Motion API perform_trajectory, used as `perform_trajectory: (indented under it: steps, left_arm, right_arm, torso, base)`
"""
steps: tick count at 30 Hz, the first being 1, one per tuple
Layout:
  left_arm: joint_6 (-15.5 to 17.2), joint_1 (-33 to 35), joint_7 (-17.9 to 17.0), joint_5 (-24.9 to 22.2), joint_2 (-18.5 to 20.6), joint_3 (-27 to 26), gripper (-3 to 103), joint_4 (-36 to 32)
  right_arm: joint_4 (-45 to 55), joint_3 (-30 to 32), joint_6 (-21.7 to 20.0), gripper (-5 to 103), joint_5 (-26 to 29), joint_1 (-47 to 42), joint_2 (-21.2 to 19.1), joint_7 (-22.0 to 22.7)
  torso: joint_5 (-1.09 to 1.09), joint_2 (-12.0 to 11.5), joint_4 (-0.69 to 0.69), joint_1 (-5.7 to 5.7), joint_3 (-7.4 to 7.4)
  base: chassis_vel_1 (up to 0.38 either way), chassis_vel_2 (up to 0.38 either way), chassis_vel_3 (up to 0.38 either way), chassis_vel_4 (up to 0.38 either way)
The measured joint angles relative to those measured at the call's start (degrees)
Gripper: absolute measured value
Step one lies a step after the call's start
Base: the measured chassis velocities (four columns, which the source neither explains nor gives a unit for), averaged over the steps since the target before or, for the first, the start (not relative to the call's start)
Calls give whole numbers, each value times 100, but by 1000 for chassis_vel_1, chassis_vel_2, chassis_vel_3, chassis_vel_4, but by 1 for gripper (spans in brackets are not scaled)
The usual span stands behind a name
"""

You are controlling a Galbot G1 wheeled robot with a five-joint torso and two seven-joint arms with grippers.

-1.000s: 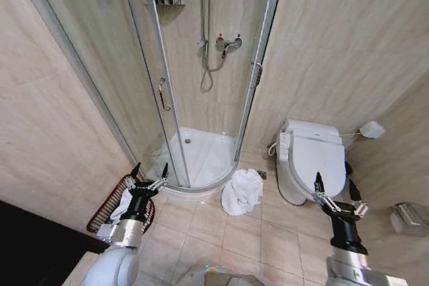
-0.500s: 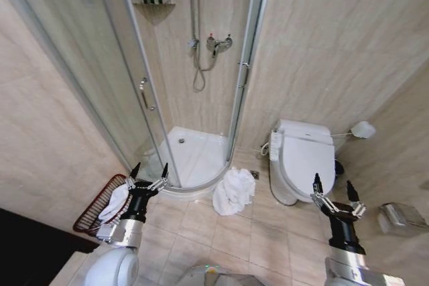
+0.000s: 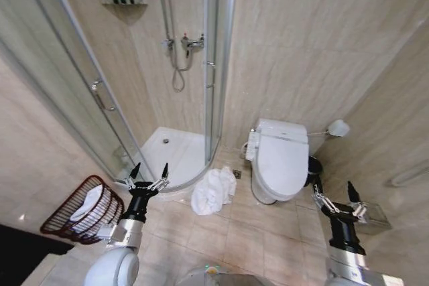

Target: Discard the used towel into the hamper.

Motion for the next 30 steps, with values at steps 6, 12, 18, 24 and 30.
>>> perform_trajectory:
  steps: [6,12,18,24,30]
  left_arm:
    - [0,2,-2,0,2,-3,100,0]
    - [0,1,-3,0,3,-4,100,0]
    - [0,1,-4,0,2,-3,100,0]
    - [0,1,-4,0,1,-3,100,0]
    - [0,1,-4,0,1,-3,100,0]
  right_arm:
    - [-2,-5,1,100,-21,-2,0,-10]
    - [-17,-11,-4,100,-21,3,5,-52]
    - [-102,-10,20,100,-14,11,-1,-130]
    - [-101,-6,23,100,10,16,-12,-131]
    - [-138,16,23,100,17,22,-40,-72]
  torso:
    - [-4,2,0,-5,-2]
    - [-3,2,-1,-5,-2]
    - [-1,1,0,-1,0]
    - [-2,1,-1,-1,0]
    - [-3,1,0,-2,-1]
  base:
    - [44,-44,50,22]
    - [88,68,-54,-21]
    - [25,56,69,49]
    - [46,51,73,74]
    - [110,109,90,97]
